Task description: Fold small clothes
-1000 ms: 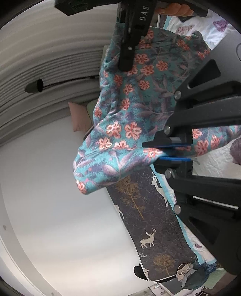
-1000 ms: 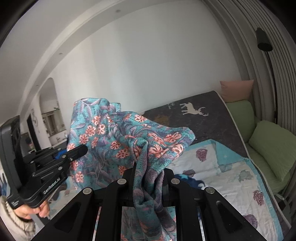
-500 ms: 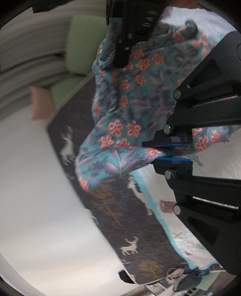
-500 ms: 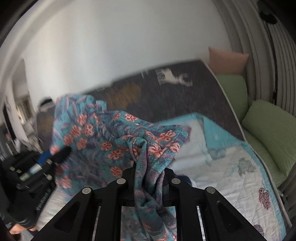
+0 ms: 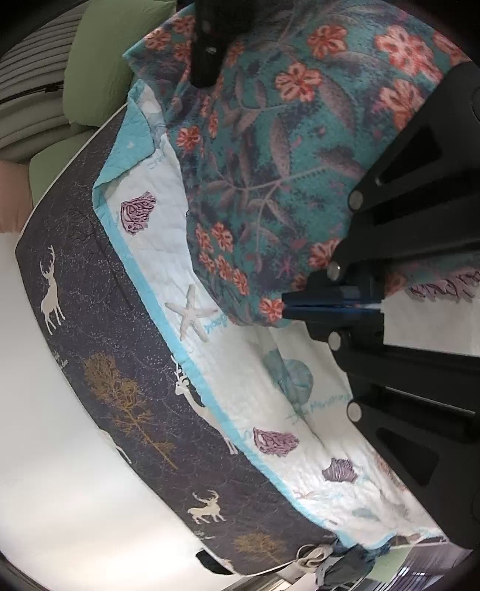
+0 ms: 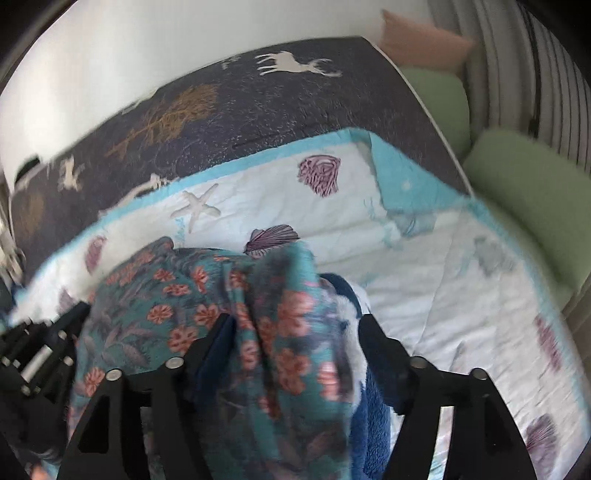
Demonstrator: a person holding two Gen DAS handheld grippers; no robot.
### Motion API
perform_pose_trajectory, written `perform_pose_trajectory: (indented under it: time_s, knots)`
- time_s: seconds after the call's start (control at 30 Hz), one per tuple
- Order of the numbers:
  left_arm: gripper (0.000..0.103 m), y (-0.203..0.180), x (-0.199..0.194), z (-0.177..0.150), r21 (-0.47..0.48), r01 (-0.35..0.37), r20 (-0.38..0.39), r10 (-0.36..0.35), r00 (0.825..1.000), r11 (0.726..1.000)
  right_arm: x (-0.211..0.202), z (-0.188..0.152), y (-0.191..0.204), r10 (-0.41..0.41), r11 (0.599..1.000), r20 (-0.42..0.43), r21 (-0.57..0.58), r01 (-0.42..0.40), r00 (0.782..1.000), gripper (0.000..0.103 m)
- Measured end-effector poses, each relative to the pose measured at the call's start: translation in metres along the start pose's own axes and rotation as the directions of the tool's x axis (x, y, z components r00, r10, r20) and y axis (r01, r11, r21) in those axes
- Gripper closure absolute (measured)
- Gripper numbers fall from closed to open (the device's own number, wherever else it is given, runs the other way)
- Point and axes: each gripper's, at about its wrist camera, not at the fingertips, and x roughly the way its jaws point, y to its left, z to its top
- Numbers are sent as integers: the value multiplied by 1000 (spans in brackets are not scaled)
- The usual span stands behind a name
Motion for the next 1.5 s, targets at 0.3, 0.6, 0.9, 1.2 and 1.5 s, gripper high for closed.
perform_pose_trajectory:
  time_s: [0.3,0.6,0.9,1.2,1.5]
  knots:
    - [51,33,-45,-13,-102,20,56,-14,998,995,-86,-12,-57,68,932,104,348,-100,992,25]
    - [35,61,-195,-76,-203,274,99,-259,961,940,-266,-98,15,134,990,124,17,-137,983,25]
    - [20,101,-365,-134,-242,312,169,-276,946,919,-421,-157,69,100,987,202,-143,-72,974,25]
    - [19,125,-465,-197,-331,178,95,-155,983,927,-533,-204,105,40,985,241,-172,2,970,21]
    - [19,114,-509,-240,-345,237,103,-214,971,908,-566,-292,112,11,988,268,-150,31,963,19]
